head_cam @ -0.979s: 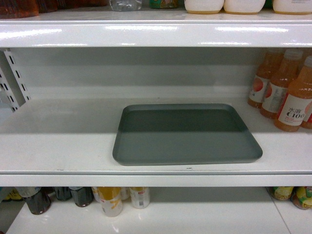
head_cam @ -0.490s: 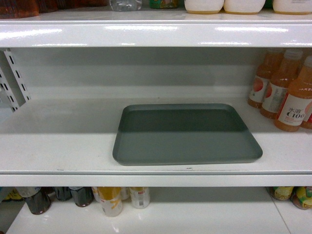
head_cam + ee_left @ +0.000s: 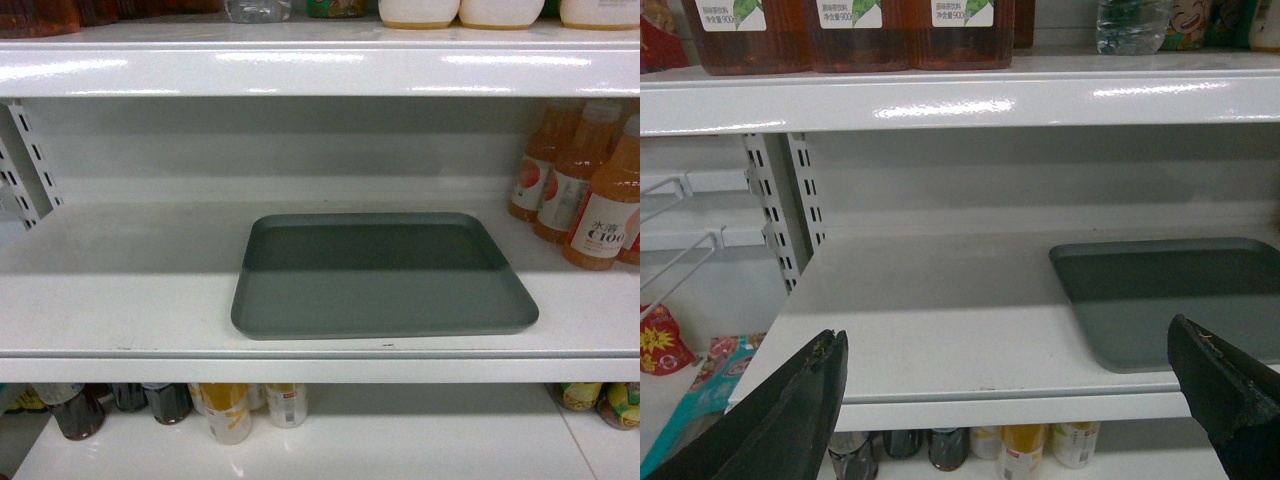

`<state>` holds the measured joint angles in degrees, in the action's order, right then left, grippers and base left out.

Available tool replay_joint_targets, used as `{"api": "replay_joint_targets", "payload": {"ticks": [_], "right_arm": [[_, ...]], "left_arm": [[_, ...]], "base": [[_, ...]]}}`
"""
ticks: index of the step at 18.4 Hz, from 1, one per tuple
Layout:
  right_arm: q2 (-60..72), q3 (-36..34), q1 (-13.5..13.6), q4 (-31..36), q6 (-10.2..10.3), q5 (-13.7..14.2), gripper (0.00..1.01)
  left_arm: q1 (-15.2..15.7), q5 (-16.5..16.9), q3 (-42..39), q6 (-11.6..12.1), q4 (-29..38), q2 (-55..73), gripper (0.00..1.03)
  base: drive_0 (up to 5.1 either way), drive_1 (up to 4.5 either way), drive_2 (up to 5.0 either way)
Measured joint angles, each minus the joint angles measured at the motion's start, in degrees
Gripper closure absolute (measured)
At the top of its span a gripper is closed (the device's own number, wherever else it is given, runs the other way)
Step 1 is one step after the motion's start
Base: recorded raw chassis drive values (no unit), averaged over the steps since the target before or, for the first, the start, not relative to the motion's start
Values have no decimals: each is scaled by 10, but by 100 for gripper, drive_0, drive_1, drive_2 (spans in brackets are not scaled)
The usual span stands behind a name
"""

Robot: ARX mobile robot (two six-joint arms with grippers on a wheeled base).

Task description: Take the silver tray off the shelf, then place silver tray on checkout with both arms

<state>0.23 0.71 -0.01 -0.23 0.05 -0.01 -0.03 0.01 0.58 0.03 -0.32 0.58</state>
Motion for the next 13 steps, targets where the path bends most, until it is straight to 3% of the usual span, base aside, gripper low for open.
{"api": "replay_joint_targets", "payload": {"ticks": [2, 3, 4, 6, 9, 11, 13], "right_arm": [[0, 0, 0, 0, 0, 0, 3], [23, 18, -12, -62, 0, -33, 3], [106, 34, -19, -62, 2, -62, 3], [258, 47, -14, 15, 5, -96, 3], [497, 76, 12, 171, 11, -90, 3], [649, 122, 26, 262, 22, -84, 3], [774, 170, 33, 308, 35, -77, 3]], "left_arm": [[0, 0, 0, 0, 0, 0, 5], [-21, -51, 20, -17, -61, 27, 5], [-50, -89, 44, -44, -47, 132, 5], [-83, -57, 67, -72, 89, 355, 5], [-104, -6, 137, -88, 247, 682, 5], [-117, -4, 194, -90, 285, 844, 5], [-122, -9, 245, -92, 282, 961, 5]], "base": [[0, 0, 0], [0, 0, 0], [0, 0, 0], [0, 0, 0], [0, 0, 0], [0, 0, 0], [0, 0, 0]]}}
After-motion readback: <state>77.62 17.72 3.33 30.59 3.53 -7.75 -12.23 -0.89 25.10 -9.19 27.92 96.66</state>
